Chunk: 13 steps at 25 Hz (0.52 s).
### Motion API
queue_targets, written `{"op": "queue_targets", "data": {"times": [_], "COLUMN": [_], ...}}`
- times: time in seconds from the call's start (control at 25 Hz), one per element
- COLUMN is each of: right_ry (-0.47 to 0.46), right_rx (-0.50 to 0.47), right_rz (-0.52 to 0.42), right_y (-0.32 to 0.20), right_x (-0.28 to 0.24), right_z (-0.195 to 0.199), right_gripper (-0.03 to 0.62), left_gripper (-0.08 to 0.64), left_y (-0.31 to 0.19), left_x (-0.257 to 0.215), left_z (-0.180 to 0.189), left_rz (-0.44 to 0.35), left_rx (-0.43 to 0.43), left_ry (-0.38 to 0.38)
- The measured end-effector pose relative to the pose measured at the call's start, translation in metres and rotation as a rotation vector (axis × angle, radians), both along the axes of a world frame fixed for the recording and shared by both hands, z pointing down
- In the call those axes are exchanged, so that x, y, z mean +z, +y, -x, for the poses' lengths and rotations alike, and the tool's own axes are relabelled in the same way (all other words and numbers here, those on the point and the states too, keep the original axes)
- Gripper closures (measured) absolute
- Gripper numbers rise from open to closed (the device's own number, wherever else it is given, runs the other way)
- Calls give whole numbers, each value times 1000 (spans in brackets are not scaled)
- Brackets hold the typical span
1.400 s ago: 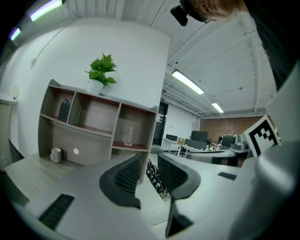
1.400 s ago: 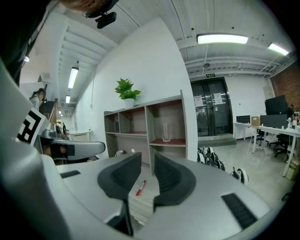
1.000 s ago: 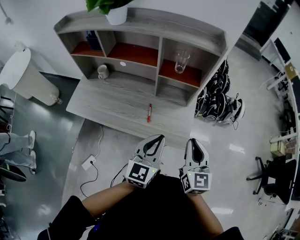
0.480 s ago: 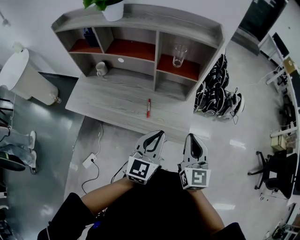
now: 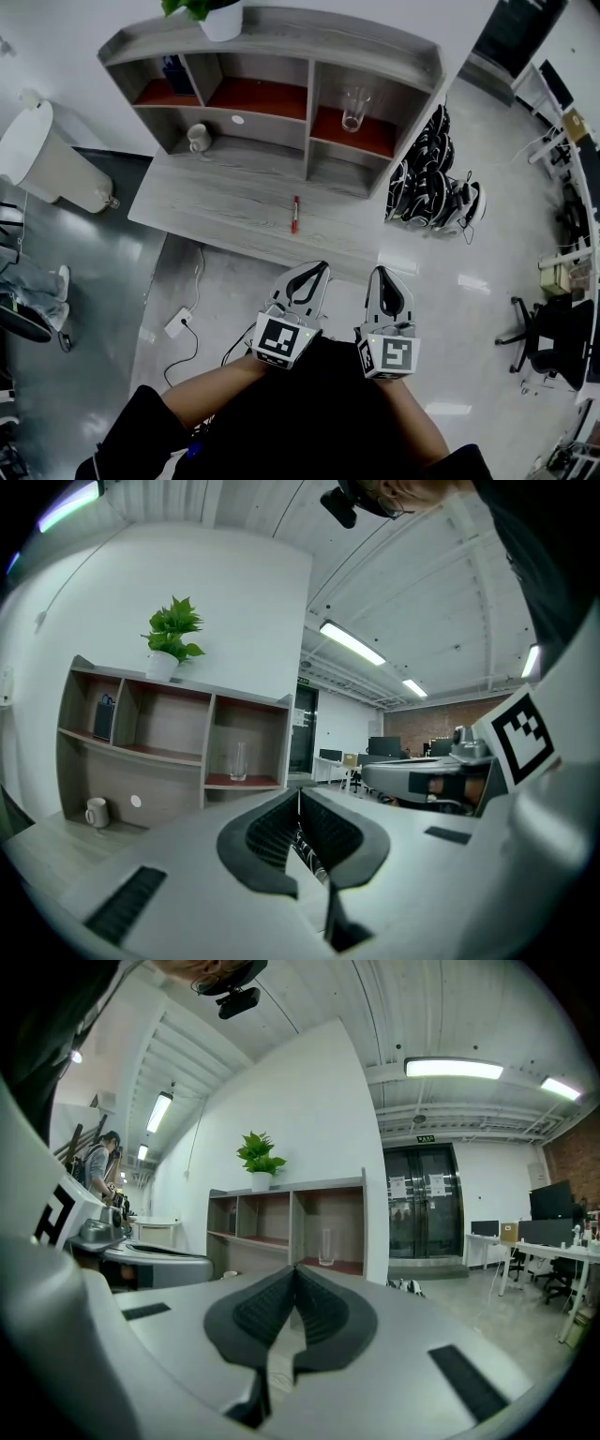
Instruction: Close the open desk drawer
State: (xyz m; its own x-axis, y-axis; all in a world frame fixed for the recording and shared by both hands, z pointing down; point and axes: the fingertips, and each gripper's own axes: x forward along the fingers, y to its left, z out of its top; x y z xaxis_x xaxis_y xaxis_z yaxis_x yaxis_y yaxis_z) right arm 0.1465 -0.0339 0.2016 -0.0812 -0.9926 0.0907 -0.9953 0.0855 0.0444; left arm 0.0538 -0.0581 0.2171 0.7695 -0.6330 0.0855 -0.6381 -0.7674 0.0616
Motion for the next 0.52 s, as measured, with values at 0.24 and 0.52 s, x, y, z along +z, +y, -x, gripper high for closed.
{"op": "queue_targets", "data": {"times": [0.24, 0.52], "right_ry": [4, 8], "right_rx": [-4, -19], "right_rz": [-2, 4], "right_y": [-1, -1], "right_x": [1, 2], "right_z": [2, 9], "right_gripper": [575, 575], "left_gripper": [541, 541], "left_y": [1, 2], "left_x": [1, -5], "left_z": [1, -1], "left_rz": [-8, -12], "left_rx": [5, 23], "left_ry": [-4, -35]}}
